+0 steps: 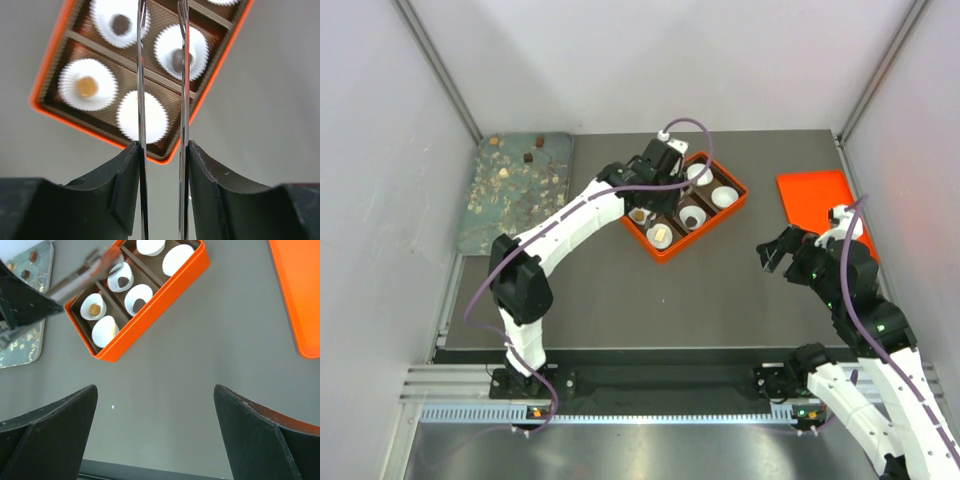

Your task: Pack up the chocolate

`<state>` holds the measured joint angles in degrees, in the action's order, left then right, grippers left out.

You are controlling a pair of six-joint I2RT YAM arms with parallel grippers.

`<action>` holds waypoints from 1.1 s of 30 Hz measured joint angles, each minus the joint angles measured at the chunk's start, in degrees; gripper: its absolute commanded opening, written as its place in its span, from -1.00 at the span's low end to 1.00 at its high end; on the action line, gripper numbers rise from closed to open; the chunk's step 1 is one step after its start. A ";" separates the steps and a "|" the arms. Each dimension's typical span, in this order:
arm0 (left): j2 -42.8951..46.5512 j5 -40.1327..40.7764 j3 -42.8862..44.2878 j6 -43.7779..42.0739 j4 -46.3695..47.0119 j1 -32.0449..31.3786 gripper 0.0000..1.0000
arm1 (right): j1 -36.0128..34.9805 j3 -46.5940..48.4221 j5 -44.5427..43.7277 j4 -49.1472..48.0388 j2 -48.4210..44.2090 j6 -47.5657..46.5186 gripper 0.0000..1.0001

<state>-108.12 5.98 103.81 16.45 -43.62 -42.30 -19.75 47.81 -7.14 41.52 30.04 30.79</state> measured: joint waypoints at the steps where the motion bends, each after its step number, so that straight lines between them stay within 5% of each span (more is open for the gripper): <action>1: 0.61 1.14 0.09 -0.09 -0.13 0.07 -0.08 | 0.00 0.00 0.17 0.00 -0.07 0.17 1.00; 8: 6.54 4.83 -0.22 -0.26 -1.40 6.10 -0.12 | 0.00 -0.02 1.22 -0.09 -1.36 0.59 0.99; 17: 13.05 4.66 -9.42 0.57 0.09 34.25 -0.09 | 0.00 -1.03 1.66 -1.44 -3.15 0.81 0.99; 22: 12.76 2.08 -12.85 1.64 0.72 44.54 -0.07 | 0.00 -1.68 1.95 -3.19 -3.23 0.74 1.00; 33: 1.88 -4.17 -10.14 -1.57 10.21 49.03 -0.01 | 0.00 -5.51 3.67 -6.36 -1.33 0.48 1.00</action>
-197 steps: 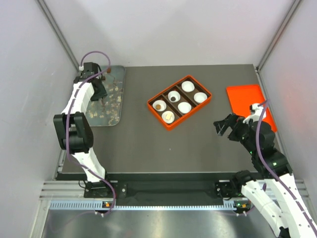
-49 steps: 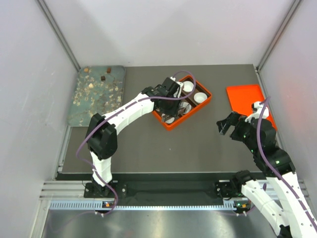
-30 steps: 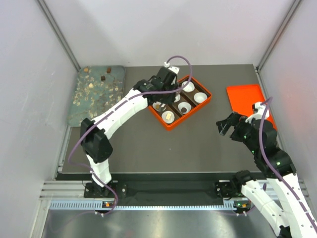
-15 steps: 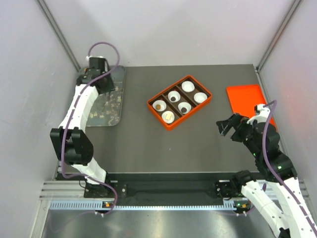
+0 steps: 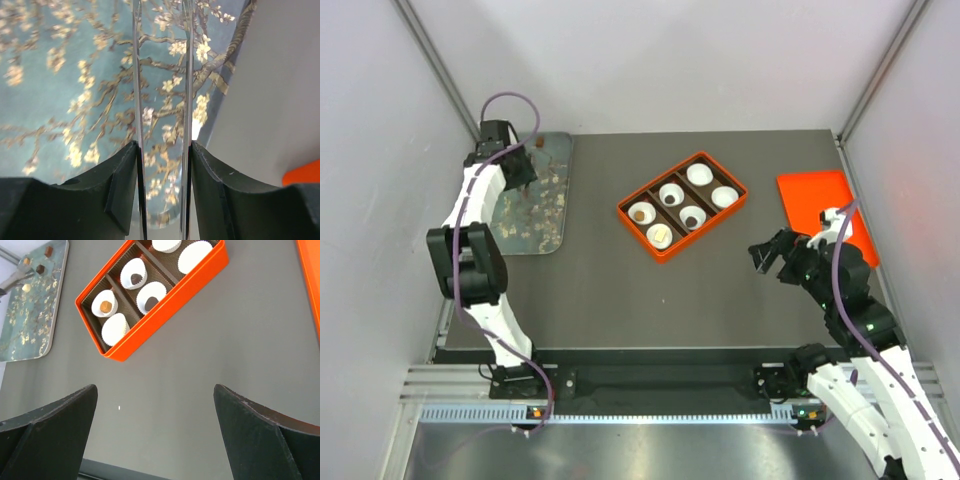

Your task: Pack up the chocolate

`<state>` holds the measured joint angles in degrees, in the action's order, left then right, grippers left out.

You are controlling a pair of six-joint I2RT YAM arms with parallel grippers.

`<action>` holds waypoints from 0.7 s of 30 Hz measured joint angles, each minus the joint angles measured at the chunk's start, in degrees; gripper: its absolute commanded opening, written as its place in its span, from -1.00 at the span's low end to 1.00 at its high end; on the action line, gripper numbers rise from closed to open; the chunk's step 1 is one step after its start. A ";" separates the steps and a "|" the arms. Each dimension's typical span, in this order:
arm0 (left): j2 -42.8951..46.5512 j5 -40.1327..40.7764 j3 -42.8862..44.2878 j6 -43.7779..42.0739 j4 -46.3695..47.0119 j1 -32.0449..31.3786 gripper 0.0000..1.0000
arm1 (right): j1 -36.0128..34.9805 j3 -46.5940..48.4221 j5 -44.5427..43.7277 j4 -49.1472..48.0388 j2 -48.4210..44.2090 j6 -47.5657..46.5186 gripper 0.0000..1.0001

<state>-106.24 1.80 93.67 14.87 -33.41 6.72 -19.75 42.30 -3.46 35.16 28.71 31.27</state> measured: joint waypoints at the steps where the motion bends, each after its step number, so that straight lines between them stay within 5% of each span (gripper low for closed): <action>1: -1.55 -0.33 0.74 -0.39 0.35 -0.07 -0.01 | 0.00 0.00 0.00 -0.26 0.31 -0.13 0.99; 21: -15.50 1.05 12.46 -5.62 0.90 -0.13 -0.01 | 0.00 0.00 -0.15 -4.15 5.77 -1.53 0.99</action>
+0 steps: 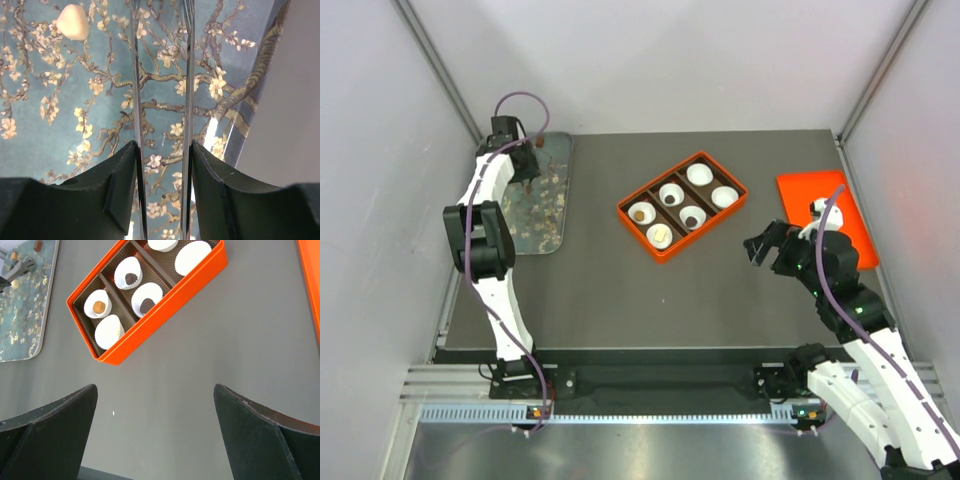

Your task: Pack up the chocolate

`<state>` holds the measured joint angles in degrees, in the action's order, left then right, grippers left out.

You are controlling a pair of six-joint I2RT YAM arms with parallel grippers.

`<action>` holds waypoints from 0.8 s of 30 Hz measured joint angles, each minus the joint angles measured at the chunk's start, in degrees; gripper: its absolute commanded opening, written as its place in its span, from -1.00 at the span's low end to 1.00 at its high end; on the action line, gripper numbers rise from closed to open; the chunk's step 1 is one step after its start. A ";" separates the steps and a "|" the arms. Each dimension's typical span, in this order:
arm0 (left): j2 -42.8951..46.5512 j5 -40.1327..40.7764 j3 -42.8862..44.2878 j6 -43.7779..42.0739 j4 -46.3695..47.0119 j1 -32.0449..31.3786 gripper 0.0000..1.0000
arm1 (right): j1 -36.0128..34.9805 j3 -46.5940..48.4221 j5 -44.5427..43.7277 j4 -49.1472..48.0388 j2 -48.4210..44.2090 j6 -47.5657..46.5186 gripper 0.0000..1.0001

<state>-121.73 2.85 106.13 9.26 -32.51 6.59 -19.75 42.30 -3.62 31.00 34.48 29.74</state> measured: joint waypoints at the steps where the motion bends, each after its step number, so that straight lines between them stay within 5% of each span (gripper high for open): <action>1: -0.57 0.04 0.50 -0.07 -0.02 0.00 -0.01 | 0.00 0.00 -0.04 -0.07 0.13 -0.04 0.99; 24: -6.08 -1.42 8.52 -1.99 -3.34 0.39 -0.13 | 0.00 -0.66 -0.87 -0.13 -0.13 -0.11 0.99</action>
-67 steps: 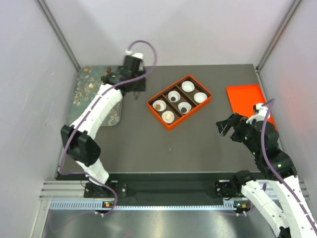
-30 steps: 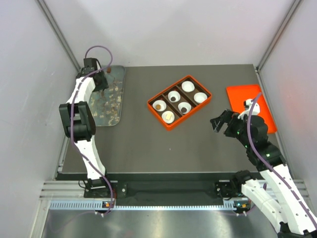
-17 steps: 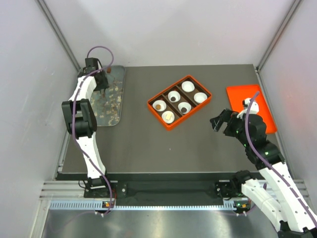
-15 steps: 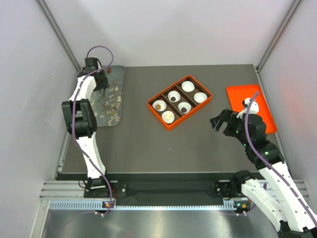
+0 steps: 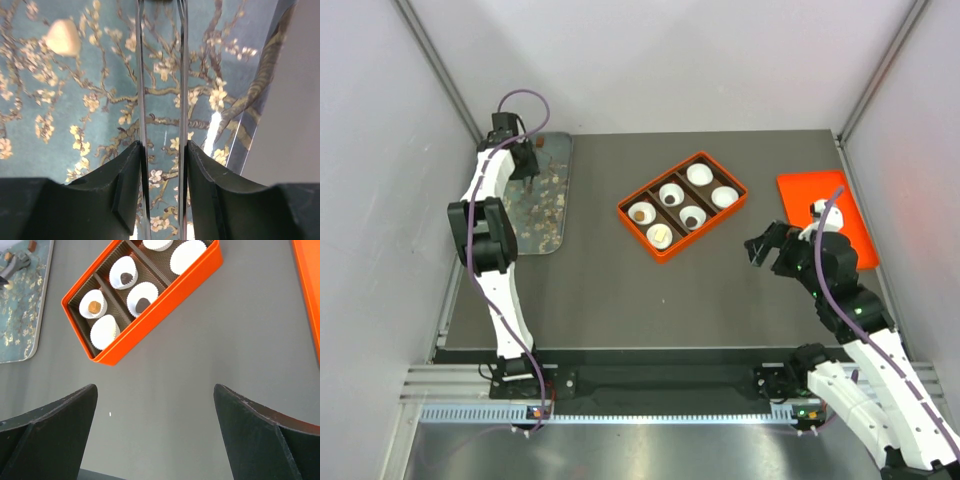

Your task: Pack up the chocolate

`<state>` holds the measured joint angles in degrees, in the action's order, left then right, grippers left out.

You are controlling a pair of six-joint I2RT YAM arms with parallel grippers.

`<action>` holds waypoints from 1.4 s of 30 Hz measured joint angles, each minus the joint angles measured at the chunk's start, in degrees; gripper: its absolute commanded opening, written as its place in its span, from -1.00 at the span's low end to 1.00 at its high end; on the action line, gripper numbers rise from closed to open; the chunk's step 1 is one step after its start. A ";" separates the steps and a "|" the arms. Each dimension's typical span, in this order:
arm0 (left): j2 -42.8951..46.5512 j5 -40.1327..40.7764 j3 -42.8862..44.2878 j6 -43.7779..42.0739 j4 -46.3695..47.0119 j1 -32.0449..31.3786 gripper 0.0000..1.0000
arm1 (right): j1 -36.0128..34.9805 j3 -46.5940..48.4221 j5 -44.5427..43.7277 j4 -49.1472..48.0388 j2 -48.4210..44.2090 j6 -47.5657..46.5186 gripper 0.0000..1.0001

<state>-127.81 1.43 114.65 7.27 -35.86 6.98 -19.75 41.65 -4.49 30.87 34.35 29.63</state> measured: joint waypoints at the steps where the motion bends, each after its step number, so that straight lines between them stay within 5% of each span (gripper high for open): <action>1: -0.22 -0.15 0.00 0.00 -0.42 0.00 -0.15 | 0.00 0.00 0.00 0.02 -0.26 0.00 0.99; 14: 0.11 -3.39 -0.42 0.61 -3.65 -0.20 -0.32 | 0.00 0.02 -0.13 1.95 -4.66 1.07 0.99; 30: 14.86 -5.77 -11.19 5.29 -5.55 -5.88 -0.37 | 0.00 1.64 -0.15 5.60 -6.99 1.51 0.99; 36: 18.60 -6.75 -11.43 6.51 -5.73 -12.26 -0.40 | 0.00 1.66 -0.22 6.23 -7.21 1.53 0.99; 42: 20.28 -6.91 -10.69 7.76 -5.66 -26.32 -0.40 | 0.00 3.04 -0.44 7.19 -7.21 1.49 1.00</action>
<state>-107.53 -5.48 103.96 15.03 -41.52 -19.33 -19.75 44.69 -4.93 38.06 27.14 31.11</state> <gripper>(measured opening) 0.371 0.996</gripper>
